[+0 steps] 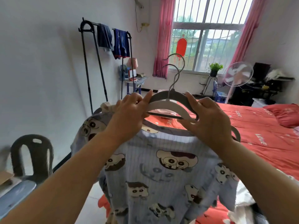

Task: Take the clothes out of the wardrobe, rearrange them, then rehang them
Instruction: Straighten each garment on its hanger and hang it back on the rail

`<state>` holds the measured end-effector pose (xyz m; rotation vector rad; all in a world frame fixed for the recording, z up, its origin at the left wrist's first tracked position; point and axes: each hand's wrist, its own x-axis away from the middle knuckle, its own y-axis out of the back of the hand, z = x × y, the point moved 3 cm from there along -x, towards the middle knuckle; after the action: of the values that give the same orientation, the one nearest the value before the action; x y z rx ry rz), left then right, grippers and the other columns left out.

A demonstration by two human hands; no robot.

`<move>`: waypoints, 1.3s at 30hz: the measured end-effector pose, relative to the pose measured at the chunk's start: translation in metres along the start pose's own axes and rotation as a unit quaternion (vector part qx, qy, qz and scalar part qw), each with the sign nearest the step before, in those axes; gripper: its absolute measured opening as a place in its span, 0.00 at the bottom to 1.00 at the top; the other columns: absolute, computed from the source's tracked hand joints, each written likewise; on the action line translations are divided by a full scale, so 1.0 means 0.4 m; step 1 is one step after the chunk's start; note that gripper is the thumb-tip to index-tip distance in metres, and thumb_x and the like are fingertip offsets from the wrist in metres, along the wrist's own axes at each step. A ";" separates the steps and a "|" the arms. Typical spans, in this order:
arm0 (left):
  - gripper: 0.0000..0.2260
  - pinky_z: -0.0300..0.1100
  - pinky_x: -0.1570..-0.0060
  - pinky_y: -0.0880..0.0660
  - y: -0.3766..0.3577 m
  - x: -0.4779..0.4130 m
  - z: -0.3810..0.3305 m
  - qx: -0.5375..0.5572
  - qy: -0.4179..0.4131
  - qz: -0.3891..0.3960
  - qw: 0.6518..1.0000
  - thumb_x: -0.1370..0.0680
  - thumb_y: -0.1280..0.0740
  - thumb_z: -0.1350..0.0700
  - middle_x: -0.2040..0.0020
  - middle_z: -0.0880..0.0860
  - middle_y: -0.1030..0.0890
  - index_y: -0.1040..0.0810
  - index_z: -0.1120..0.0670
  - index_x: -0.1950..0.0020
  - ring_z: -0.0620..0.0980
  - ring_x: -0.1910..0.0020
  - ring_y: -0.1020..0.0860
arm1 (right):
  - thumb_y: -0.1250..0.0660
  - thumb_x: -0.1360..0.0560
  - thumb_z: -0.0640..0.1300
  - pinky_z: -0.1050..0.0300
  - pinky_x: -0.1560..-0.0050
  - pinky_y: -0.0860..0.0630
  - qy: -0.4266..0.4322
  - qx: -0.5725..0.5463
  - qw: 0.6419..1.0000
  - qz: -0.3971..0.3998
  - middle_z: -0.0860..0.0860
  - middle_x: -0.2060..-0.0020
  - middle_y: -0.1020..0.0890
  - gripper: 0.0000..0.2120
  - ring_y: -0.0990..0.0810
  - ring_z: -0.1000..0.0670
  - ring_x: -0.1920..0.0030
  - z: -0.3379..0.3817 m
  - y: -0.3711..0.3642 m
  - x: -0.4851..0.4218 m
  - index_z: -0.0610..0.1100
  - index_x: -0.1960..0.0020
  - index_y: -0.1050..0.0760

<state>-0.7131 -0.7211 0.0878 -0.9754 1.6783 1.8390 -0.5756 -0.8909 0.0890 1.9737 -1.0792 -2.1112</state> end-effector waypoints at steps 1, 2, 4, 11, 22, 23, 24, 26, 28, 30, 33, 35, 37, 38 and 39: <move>0.30 0.54 0.50 0.31 0.006 -0.005 0.011 -0.002 -0.001 -0.002 1.000 0.27 0.29 0.61 0.49 0.61 0.25 0.36 0.57 0.27 0.59 0.51 0.27 | 0.22 0.40 0.55 0.54 0.70 0.25 0.000 0.001 1.000 0.001 0.44 0.61 0.22 0.38 0.21 0.42 0.65 0.008 -0.005 -0.011 0.42 0.34 0.27; 0.31 0.54 0.49 0.31 0.006 -0.009 0.025 -0.005 0.000 -0.001 1.000 0.27 0.29 0.61 0.49 0.61 0.26 0.37 0.56 0.27 0.59 0.51 0.27 | 0.23 0.39 0.55 0.53 0.70 0.24 0.001 0.001 1.000 0.003 0.43 0.61 0.22 0.38 0.21 0.42 0.65 0.014 -0.014 -0.021 0.42 0.34 0.27; 0.31 0.53 0.48 0.31 -0.006 -0.021 0.059 -0.018 0.001 -0.001 1.000 0.26 0.30 0.61 0.47 0.61 0.26 0.39 0.55 0.26 0.58 0.49 0.27 | 0.24 0.38 0.56 0.52 0.69 0.24 -0.002 -0.001 1.000 0.009 0.43 0.60 0.22 0.37 0.21 0.41 0.64 0.023 -0.040 -0.042 0.42 0.34 0.28; 0.29 0.56 0.51 0.29 -0.113 -0.104 0.232 -0.002 -0.023 -0.013 1.000 0.26 0.30 0.59 0.49 0.62 0.25 0.36 0.57 0.27 0.60 0.50 0.26 | 0.24 0.36 0.54 0.55 0.65 0.28 -0.032 0.010 0.999 0.036 0.42 0.61 0.23 0.37 0.22 0.41 0.63 0.027 -0.218 -0.147 0.43 0.32 0.30; 0.30 0.52 0.65 0.25 -0.539 -0.075 0.444 0.094 -0.007 0.070 0.993 0.36 0.23 0.65 0.59 0.57 0.22 0.26 0.59 0.35 0.57 0.62 0.22 | 0.21 0.41 0.54 0.61 0.74 0.32 -0.091 0.034 0.982 0.163 0.46 0.64 0.22 0.41 0.24 0.46 0.70 -0.034 -0.628 -0.072 0.47 0.31 0.31; 0.31 0.51 0.66 0.25 -0.570 -0.082 0.452 0.094 -0.008 0.068 0.993 0.37 0.22 0.65 0.59 0.56 0.22 0.25 0.59 0.35 0.57 0.62 0.22 | 0.20 0.42 0.53 0.61 0.74 0.33 -0.096 0.034 0.981 0.166 0.46 0.65 0.22 0.41 0.24 0.46 0.70 -0.046 -0.656 -0.069 0.47 0.32 0.30; 0.31 0.51 0.66 0.25 -0.603 -0.089 0.461 0.094 -0.009 0.068 0.993 0.37 0.22 0.65 0.60 0.56 0.22 0.25 0.59 0.36 0.56 0.63 0.22 | 0.19 0.43 0.52 0.62 0.73 0.34 -0.101 0.032 0.980 0.169 0.46 0.65 0.22 0.41 0.24 0.46 0.69 -0.061 -0.684 -0.067 0.47 0.33 0.29; 0.30 0.52 0.66 0.25 -0.667 -0.106 0.478 0.095 -0.006 0.070 0.993 0.38 0.22 0.66 0.59 0.56 0.22 0.24 0.59 0.36 0.57 0.62 0.21 | 0.19 0.43 0.51 0.61 0.73 0.33 -0.114 0.021 0.978 0.171 0.46 0.64 0.22 0.40 0.23 0.45 0.68 -0.096 -0.740 -0.067 0.46 0.34 0.27; 0.30 0.53 0.65 0.25 -0.732 -0.126 0.493 0.096 0.002 0.075 0.993 0.38 0.22 0.66 0.59 0.56 0.22 0.24 0.59 0.36 0.58 0.62 0.21 | 0.19 0.43 0.51 0.60 0.73 0.32 -0.126 0.008 0.975 0.183 0.46 0.64 0.23 0.39 0.23 0.44 0.67 -0.136 -0.800 -0.068 0.46 0.34 0.27; 0.30 0.53 0.65 0.25 -0.802 -0.141 0.507 0.094 0.004 0.084 0.992 0.37 0.23 0.67 0.59 0.56 0.22 0.25 0.59 0.36 0.58 0.62 0.21 | 0.19 0.43 0.50 0.59 0.73 0.32 -0.138 -0.003 0.970 0.201 0.46 0.64 0.23 0.39 0.22 0.44 0.66 -0.176 -0.866 -0.064 0.47 0.34 0.27; 0.30 0.52 0.66 0.25 -0.918 -0.161 0.527 0.091 0.009 0.108 0.990 0.37 0.23 0.67 0.59 0.56 0.22 0.24 0.59 0.36 0.58 0.62 0.22 | 0.19 0.44 0.51 0.61 0.74 0.33 -0.143 -0.013 0.963 0.228 0.47 0.64 0.22 0.39 0.23 0.46 0.67 -0.244 -0.975 -0.046 0.46 0.35 0.26; 0.29 0.51 0.66 0.26 -1.008 -0.165 0.535 0.088 0.016 0.129 0.988 0.37 0.23 0.67 0.59 0.56 0.22 0.24 0.59 0.36 0.57 0.62 0.22 | 0.19 0.44 0.51 0.60 0.74 0.32 -0.160 -0.027 0.953 0.255 0.48 0.64 0.22 0.40 0.23 0.46 0.67 -0.292 -1.055 -0.023 0.46 0.35 0.26; 0.29 0.50 0.65 0.26 -1.099 -0.164 0.541 0.087 0.022 0.148 0.985 0.36 0.23 0.66 0.59 0.55 0.22 0.24 0.59 0.36 0.56 0.63 0.22 | 0.18 0.45 0.51 0.58 0.76 0.30 -0.171 -0.039 0.945 0.276 0.47 0.64 0.22 0.40 0.22 0.46 0.67 -0.338 -1.133 0.008 0.46 0.36 0.25; 0.29 0.49 0.65 0.26 -1.144 -0.163 0.545 0.085 0.023 0.156 0.984 0.36 0.23 0.65 0.59 0.55 0.22 0.24 0.59 0.36 0.56 0.63 0.22 | 0.18 0.46 0.51 0.58 0.76 0.29 -0.170 -0.040 0.942 0.288 0.47 0.65 0.22 0.40 0.22 0.46 0.67 -0.360 -1.171 0.023 0.45 0.36 0.25; 0.29 0.49 0.65 0.26 -1.190 -0.158 0.549 0.084 0.025 0.164 0.982 0.37 0.23 0.65 0.59 0.55 0.22 0.24 0.58 0.36 0.55 0.63 0.22 | 0.18 0.47 0.51 0.59 0.77 0.29 -0.170 -0.042 0.938 0.301 0.48 0.66 0.23 0.40 0.22 0.46 0.68 -0.380 -1.208 0.042 0.45 0.37 0.24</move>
<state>-0.3609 -0.4280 -0.1745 -0.7132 2.0912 1.8420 -0.2452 -0.6019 -0.1645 1.0542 -1.3869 -2.1138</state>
